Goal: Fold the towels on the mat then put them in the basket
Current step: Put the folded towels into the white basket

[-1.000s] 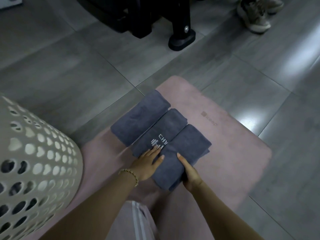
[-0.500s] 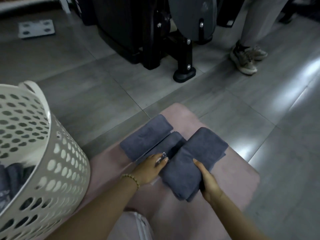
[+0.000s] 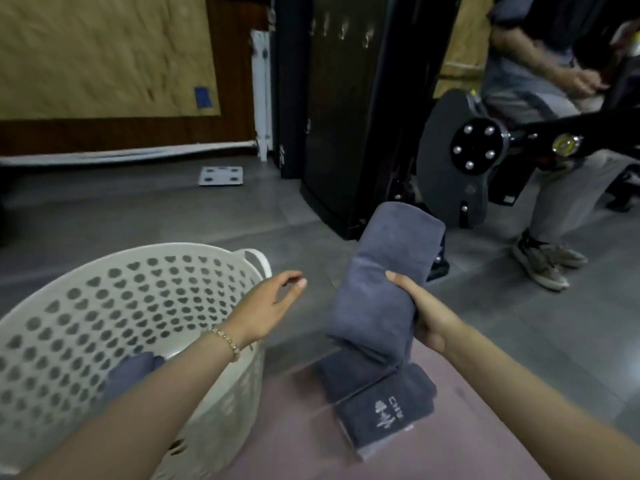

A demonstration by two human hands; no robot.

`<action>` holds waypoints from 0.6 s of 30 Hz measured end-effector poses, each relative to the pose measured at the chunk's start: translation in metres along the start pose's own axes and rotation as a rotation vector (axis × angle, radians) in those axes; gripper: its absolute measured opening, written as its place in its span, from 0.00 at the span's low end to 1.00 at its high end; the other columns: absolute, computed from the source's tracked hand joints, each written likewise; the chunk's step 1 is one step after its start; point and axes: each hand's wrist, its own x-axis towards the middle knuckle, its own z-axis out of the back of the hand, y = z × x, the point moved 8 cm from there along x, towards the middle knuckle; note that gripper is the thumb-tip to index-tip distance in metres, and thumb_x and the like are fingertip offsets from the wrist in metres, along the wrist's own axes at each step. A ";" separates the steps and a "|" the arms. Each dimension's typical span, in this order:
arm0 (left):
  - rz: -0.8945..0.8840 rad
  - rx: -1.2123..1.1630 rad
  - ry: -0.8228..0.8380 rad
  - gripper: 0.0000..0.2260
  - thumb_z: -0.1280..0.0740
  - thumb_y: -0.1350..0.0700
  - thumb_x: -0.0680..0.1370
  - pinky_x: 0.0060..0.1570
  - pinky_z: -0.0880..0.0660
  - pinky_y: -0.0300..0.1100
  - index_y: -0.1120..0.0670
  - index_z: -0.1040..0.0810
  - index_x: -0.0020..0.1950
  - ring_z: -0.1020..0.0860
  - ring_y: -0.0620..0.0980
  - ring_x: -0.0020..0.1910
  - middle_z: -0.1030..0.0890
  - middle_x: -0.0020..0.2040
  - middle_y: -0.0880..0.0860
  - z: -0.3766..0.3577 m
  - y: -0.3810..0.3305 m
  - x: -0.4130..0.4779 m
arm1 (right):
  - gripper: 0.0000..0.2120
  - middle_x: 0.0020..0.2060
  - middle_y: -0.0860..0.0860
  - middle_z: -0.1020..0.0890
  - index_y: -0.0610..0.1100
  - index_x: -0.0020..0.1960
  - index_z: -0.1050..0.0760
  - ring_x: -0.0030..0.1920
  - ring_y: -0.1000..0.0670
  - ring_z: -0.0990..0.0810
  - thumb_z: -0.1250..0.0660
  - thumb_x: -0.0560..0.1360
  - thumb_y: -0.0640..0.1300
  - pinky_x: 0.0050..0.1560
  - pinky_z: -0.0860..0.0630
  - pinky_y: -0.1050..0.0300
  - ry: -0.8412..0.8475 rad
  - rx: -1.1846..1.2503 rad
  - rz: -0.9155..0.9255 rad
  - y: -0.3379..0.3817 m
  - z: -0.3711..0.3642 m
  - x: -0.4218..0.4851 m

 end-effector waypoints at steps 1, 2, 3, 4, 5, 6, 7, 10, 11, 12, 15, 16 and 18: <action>0.012 0.028 -0.019 0.28 0.46 0.32 0.75 0.64 0.32 0.41 0.48 0.28 0.66 0.26 0.43 0.63 0.23 0.63 0.45 0.020 0.011 -0.011 | 0.19 0.52 0.47 0.16 0.43 0.57 0.21 0.52 0.50 0.17 0.28 0.69 0.52 0.54 0.24 0.55 0.052 -0.007 -0.002 0.006 -0.026 0.000; 0.038 0.053 -0.030 0.28 0.46 0.32 0.75 0.64 0.31 0.41 0.48 0.28 0.67 0.26 0.44 0.62 0.24 0.63 0.45 0.038 0.026 -0.022 | 0.17 0.52 0.47 0.16 0.43 0.56 0.21 0.52 0.50 0.17 0.29 0.71 0.51 0.53 0.24 0.55 0.098 -0.022 -0.002 0.011 -0.050 0.002; 0.068 0.083 -0.036 0.27 0.46 0.33 0.76 0.63 0.31 0.41 0.48 0.29 0.68 0.25 0.45 0.61 0.24 0.64 0.46 0.055 0.041 -0.034 | 0.16 0.52 0.47 0.16 0.43 0.56 0.21 0.52 0.50 0.17 0.30 0.72 0.51 0.52 0.24 0.56 0.140 -0.040 0.000 0.015 -0.075 0.004; 0.104 0.124 -0.047 0.26 0.46 0.35 0.77 0.62 0.30 0.41 0.49 0.29 0.68 0.25 0.46 0.60 0.25 0.65 0.46 0.071 0.056 -0.046 | 0.17 0.52 0.47 0.16 0.43 0.57 0.21 0.53 0.50 0.18 0.30 0.72 0.51 0.52 0.24 0.56 0.176 -0.060 -0.006 0.016 -0.098 0.007; 0.143 0.173 -0.058 0.27 0.47 0.35 0.78 0.62 0.30 0.42 0.49 0.30 0.69 0.25 0.46 0.60 0.25 0.66 0.47 0.087 0.075 -0.058 | 0.18 0.53 0.47 0.16 0.43 0.57 0.22 0.54 0.49 0.18 0.29 0.72 0.51 0.52 0.24 0.56 0.212 -0.078 -0.017 0.015 -0.121 0.011; 0.174 0.221 -0.072 0.28 0.48 0.34 0.77 0.62 0.30 0.43 0.49 0.31 0.70 0.25 0.46 0.60 0.26 0.66 0.47 0.102 0.092 -0.071 | 0.19 0.53 0.47 0.16 0.43 0.58 0.22 0.55 0.49 0.18 0.29 0.71 0.52 0.52 0.24 0.55 0.247 -0.100 -0.033 0.012 -0.143 0.015; 0.200 0.269 -0.083 0.30 0.50 0.32 0.76 0.63 0.30 0.43 0.49 0.31 0.70 0.26 0.47 0.61 0.26 0.67 0.48 0.116 0.108 -0.083 | 0.20 0.53 0.47 0.16 0.43 0.58 0.22 0.55 0.49 0.18 0.28 0.70 0.52 0.52 0.24 0.55 0.279 -0.126 -0.052 0.006 -0.165 0.021; 0.283 0.404 -0.089 0.33 0.52 0.33 0.74 0.62 0.33 0.41 0.50 0.32 0.71 0.28 0.48 0.64 0.26 0.67 0.49 0.147 0.154 -0.118 | 0.23 0.53 0.48 0.16 0.43 0.59 0.22 0.56 0.49 0.19 0.27 0.69 0.53 0.55 0.24 0.54 0.355 -0.210 -0.110 -0.023 -0.222 0.041; 0.315 0.437 -0.094 0.32 0.52 0.35 0.73 0.62 0.34 0.40 0.50 0.32 0.71 0.29 0.48 0.65 0.26 0.67 0.49 0.155 0.165 -0.128 | 0.23 0.53 0.48 0.16 0.43 0.60 0.23 0.55 0.49 0.19 0.26 0.69 0.52 0.55 0.24 0.54 0.374 -0.233 -0.118 -0.034 -0.239 0.050; 0.349 0.458 -0.102 0.32 0.52 0.35 0.73 0.63 0.34 0.40 0.49 0.32 0.71 0.29 0.48 0.65 0.27 0.68 0.50 0.163 0.178 -0.136 | 0.23 0.52 0.49 0.16 0.44 0.60 0.23 0.55 0.49 0.18 0.26 0.69 0.51 0.54 0.23 0.54 0.392 -0.252 -0.125 -0.047 -0.254 0.059; 0.419 0.461 -0.133 0.38 0.57 0.29 0.71 0.65 0.36 0.41 0.48 0.32 0.71 0.30 0.48 0.66 0.27 0.68 0.50 0.177 0.211 -0.160 | 0.22 0.51 0.49 0.15 0.45 0.58 0.22 0.54 0.49 0.18 0.25 0.67 0.51 0.52 0.23 0.55 0.426 -0.323 -0.201 -0.095 -0.291 0.088; 0.441 0.453 -0.143 0.39 0.59 0.27 0.70 0.65 0.36 0.40 0.47 0.32 0.71 0.30 0.48 0.66 0.27 0.68 0.50 0.180 0.221 -0.168 | 0.21 0.51 0.49 0.15 0.45 0.57 0.21 0.53 0.49 0.18 0.25 0.67 0.51 0.52 0.24 0.55 0.432 -0.354 -0.240 -0.114 -0.300 0.098; 0.474 0.463 -0.162 0.42 0.62 0.25 0.68 0.65 0.37 0.39 0.46 0.31 0.70 0.30 0.47 0.66 0.27 0.68 0.48 0.186 0.235 -0.180 | 0.20 0.52 0.49 0.16 0.45 0.56 0.21 0.54 0.49 0.19 0.25 0.67 0.52 0.54 0.25 0.55 0.435 -0.436 -0.310 -0.155 -0.315 0.118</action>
